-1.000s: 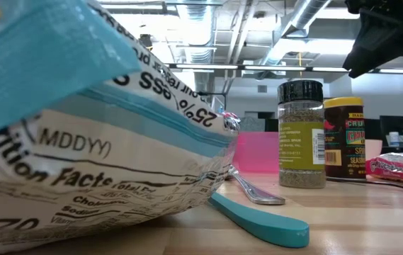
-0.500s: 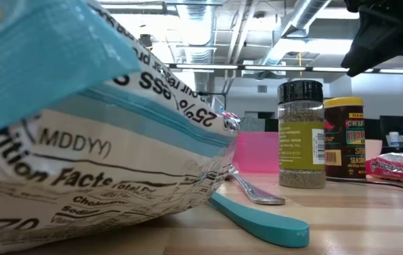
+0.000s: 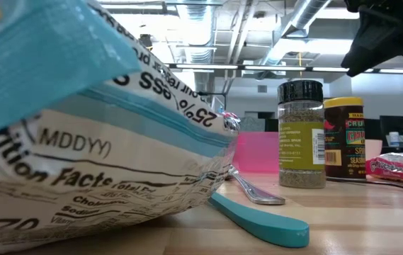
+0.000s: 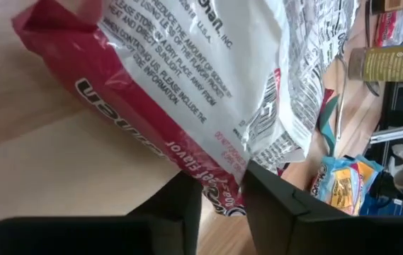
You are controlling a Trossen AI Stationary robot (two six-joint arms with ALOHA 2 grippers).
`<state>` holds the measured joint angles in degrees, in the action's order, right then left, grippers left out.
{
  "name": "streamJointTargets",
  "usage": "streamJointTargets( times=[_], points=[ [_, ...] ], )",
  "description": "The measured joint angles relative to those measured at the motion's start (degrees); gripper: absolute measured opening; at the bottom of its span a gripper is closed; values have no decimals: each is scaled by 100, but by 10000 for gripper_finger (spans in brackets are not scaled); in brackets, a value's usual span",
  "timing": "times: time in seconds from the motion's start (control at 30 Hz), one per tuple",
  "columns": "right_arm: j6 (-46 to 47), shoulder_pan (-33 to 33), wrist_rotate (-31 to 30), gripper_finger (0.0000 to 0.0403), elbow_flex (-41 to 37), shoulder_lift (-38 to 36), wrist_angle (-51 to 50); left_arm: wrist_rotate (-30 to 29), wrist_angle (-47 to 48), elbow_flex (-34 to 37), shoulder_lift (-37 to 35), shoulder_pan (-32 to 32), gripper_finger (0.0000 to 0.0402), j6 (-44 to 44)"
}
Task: Pick & Place Food Item
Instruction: Put the red noodle pack into the red bin
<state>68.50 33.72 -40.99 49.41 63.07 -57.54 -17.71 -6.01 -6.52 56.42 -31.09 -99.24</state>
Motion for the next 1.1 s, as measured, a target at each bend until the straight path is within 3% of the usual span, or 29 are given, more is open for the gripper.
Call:
streamJointTargets(
  times=[0.43, 0.7, 1.1],
  points=[
    [-3, -1, 0, 177, 0, 0, 0, -185, 3, 0, 0, 0, 6, 146],
    [-3, 1, 0, 177, 0, 2, 0, -210, -164, 2, -10, -11, 5, 329],
    [-5, 0, 2, 177, 0, 0, 0, -204, -1510, 2, -17, -11, 2, 1348]
  ],
)
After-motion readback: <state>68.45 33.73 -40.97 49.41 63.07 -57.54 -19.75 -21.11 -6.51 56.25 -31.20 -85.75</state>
